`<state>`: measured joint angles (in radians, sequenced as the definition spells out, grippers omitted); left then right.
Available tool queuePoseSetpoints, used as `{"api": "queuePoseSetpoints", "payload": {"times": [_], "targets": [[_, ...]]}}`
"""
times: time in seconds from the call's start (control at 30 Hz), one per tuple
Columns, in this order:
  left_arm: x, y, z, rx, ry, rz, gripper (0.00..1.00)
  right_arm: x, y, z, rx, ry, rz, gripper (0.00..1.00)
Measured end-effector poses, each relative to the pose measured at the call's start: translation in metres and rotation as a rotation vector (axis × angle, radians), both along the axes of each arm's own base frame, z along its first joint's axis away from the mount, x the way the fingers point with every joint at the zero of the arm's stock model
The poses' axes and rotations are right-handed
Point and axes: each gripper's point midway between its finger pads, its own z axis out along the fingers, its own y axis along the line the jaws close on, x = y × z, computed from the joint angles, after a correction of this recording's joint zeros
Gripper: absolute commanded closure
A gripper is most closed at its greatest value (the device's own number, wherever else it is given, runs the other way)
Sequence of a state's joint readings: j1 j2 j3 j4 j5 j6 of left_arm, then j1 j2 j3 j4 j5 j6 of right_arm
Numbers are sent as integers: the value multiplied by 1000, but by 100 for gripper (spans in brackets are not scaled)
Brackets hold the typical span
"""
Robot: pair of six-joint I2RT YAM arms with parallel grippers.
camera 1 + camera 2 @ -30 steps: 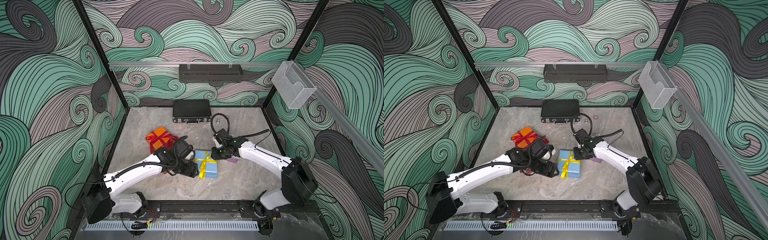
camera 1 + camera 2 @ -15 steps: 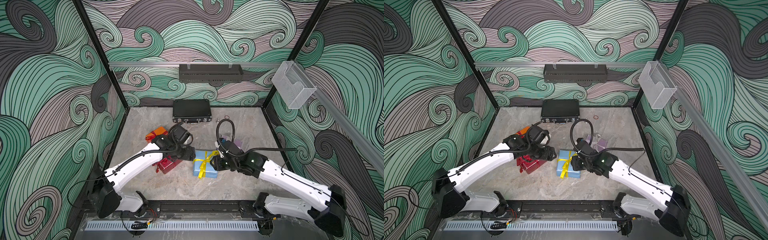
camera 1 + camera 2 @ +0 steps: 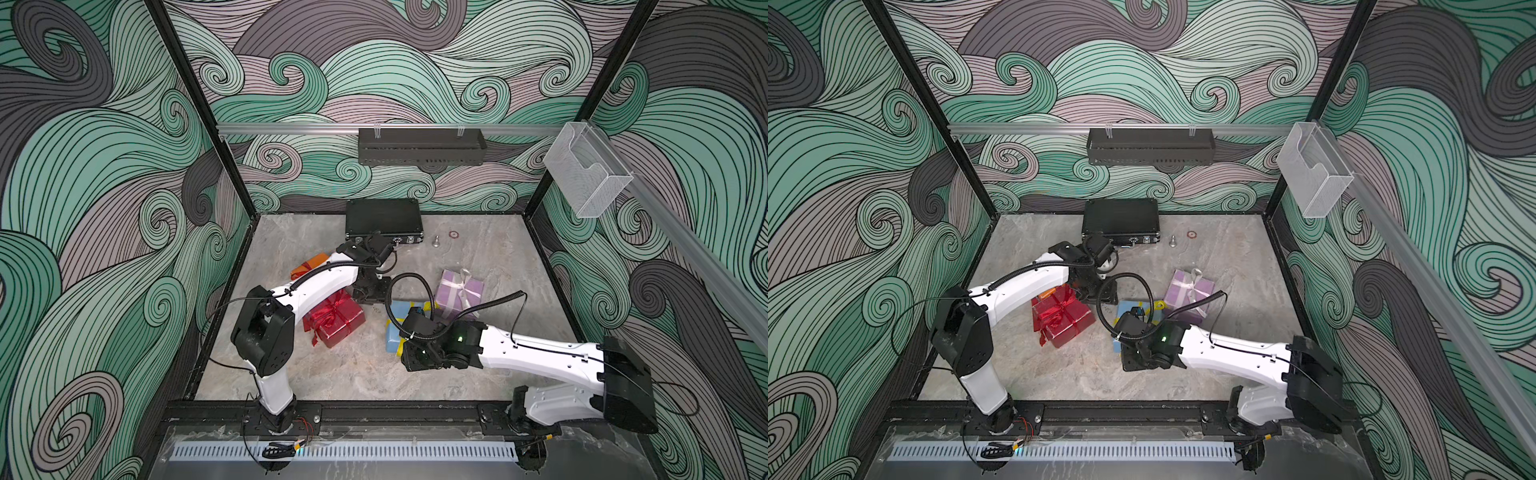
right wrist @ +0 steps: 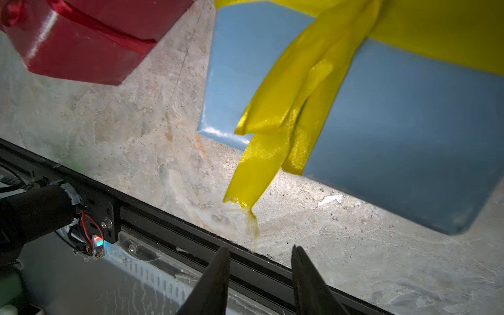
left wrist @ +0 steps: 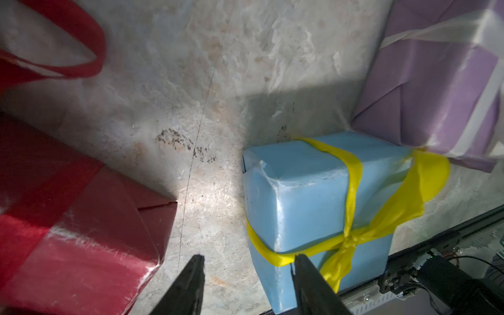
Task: Untie the ribbon bows on the gift boxes
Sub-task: Untie the ribbon from the gift box.
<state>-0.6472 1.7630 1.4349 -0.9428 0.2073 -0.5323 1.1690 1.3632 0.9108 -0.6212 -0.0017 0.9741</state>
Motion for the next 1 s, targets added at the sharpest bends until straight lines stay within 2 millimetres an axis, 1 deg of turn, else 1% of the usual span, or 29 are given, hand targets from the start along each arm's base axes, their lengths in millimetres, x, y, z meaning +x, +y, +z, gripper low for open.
{"api": "queuePoseSetpoints", "payload": {"times": [0.1, 0.2, 0.3, 0.4, 0.57, 0.7, 0.83, 1.0], "targets": [[-8, -6, -5, -39, 41, -13, 45, 2, 4, 0, 14, 0, -11, 62], [-10, -15, -10, -79, 71, -24, 46, 2, 10, -3, 26, 9, -21, 64], [-11, -21, -22, -91, 112, -30, 46, 4, 13, -9, 19, 16, -28, 67], [-12, -24, -33, -92, 145, -31, 45, 6, 13, -13, 5, 13, -38, 72], [-12, -26, -33, -109, 157, -32, 45, 13, 12, -17, -7, 0, -66, 80], [-12, -27, -33, -110, 156, -33, 45, 20, 13, -19, -13, -4, -85, 81], [-12, -27, -33, -109, 156, -32, 45, 27, 13, -19, -9, -12, -97, 99], [-12, -26, -34, -107, 156, -31, 45, 30, 16, -17, 4, -25, -85, 100]]}}
